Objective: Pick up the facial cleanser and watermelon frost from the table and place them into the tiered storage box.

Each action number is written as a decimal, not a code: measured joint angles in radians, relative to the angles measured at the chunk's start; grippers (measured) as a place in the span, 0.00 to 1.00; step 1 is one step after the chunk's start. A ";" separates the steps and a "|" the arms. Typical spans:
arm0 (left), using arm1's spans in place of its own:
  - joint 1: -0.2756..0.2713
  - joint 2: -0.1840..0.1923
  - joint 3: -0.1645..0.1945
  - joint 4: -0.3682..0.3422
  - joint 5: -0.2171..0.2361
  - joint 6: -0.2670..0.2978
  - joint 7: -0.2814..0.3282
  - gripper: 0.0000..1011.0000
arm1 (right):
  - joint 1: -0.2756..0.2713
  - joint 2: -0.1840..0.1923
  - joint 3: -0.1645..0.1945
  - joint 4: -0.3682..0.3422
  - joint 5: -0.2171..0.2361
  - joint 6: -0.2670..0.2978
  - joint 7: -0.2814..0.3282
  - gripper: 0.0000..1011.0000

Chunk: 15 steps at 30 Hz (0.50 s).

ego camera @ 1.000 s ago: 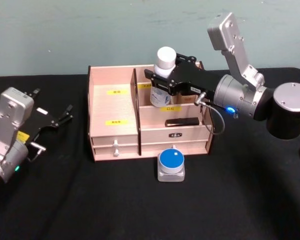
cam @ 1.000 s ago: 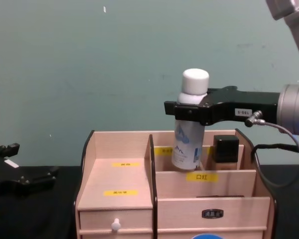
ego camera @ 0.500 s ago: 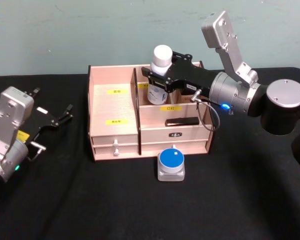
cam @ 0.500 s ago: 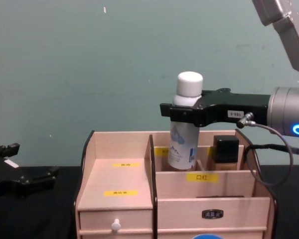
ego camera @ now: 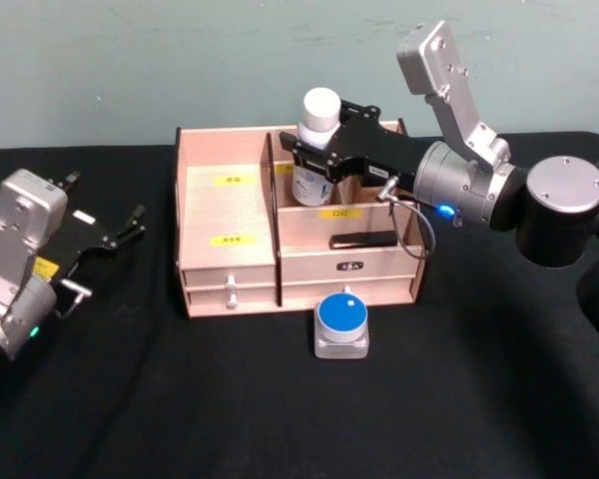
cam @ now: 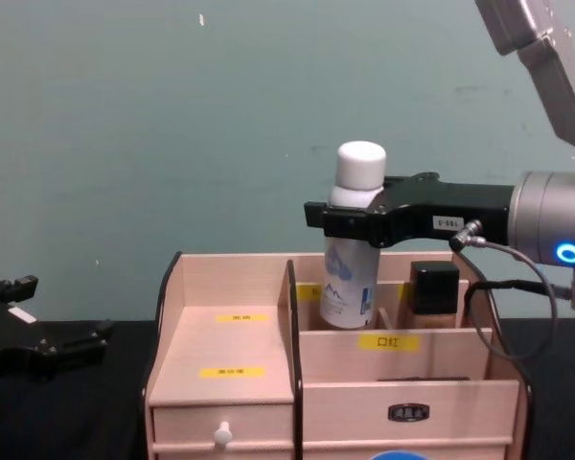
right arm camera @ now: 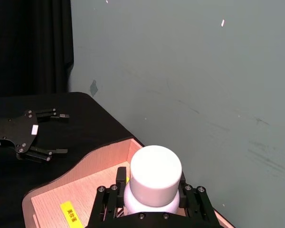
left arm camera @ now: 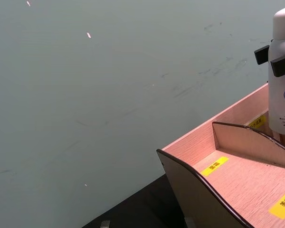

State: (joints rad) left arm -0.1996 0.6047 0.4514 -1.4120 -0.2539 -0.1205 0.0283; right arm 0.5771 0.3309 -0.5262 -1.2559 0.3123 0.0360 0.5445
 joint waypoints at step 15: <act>0.000 0.000 0.000 0.000 0.000 0.000 0.000 1.00 | 0.002 -0.007 0.006 0.028 -0.001 -0.011 0.006 0.59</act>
State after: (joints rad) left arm -0.1995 0.6047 0.4514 -1.4120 -0.2539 -0.1205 0.0283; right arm 0.5793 0.3237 -0.5200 -1.2277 0.3110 0.0247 0.5504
